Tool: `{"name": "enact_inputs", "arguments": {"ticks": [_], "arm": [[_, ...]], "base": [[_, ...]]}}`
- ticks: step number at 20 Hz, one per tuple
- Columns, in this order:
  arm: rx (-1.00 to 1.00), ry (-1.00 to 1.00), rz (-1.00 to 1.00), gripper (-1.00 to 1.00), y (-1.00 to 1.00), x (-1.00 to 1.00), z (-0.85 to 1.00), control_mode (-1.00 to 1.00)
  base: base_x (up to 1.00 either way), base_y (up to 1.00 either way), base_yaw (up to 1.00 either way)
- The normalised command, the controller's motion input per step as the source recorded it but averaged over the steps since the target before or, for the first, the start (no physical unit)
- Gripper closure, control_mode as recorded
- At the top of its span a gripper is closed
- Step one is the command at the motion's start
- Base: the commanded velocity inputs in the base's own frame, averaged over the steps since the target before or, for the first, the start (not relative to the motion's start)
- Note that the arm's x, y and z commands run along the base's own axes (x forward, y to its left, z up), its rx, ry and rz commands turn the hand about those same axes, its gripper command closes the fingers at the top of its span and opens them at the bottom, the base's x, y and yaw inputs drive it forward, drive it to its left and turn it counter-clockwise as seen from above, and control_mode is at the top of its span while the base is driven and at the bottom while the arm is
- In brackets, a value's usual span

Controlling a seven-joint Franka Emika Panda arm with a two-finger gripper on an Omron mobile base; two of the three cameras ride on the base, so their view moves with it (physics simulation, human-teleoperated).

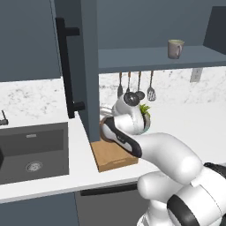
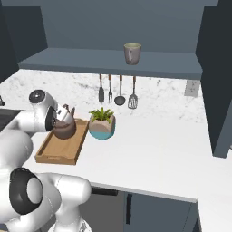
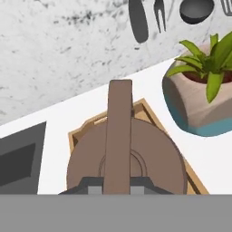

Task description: Pick the kettle from the counter and place it on the tray. Then pick the mug from the cabinet and place it on the tray. Then close the cabinet doors.

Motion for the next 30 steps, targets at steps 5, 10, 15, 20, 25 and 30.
{"name": "enact_inputs", "arguments": {"ticks": [5,10,15,20,25,30], "arm": [[0.0,0.0,0.0,1.0,0.11,0.31,-0.19,-1.0],[0.0,0.0,0.0,1.0,0.05,0.23,-0.22,-1.0],[0.0,0.01,0.0,1.0,0.0,0.19,-0.24,-1.0],[0.0,0.01,0.0,1.0,0.0,0.15,-0.25,-1.0],[0.0,0.0,0.0,1.0,0.0,0.08,-0.27,-1.0],[0.0,0.0,0.0,1.0,0.0,0.0,-0.32,-1.0]], "base": [[0.0,0.0,0.0],[0.0,0.0,0.0],[0.0,0.0,0.0],[0.0,0.0,0.0],[0.0,0.0,0.0],[0.0,0.0,0.0]]}}
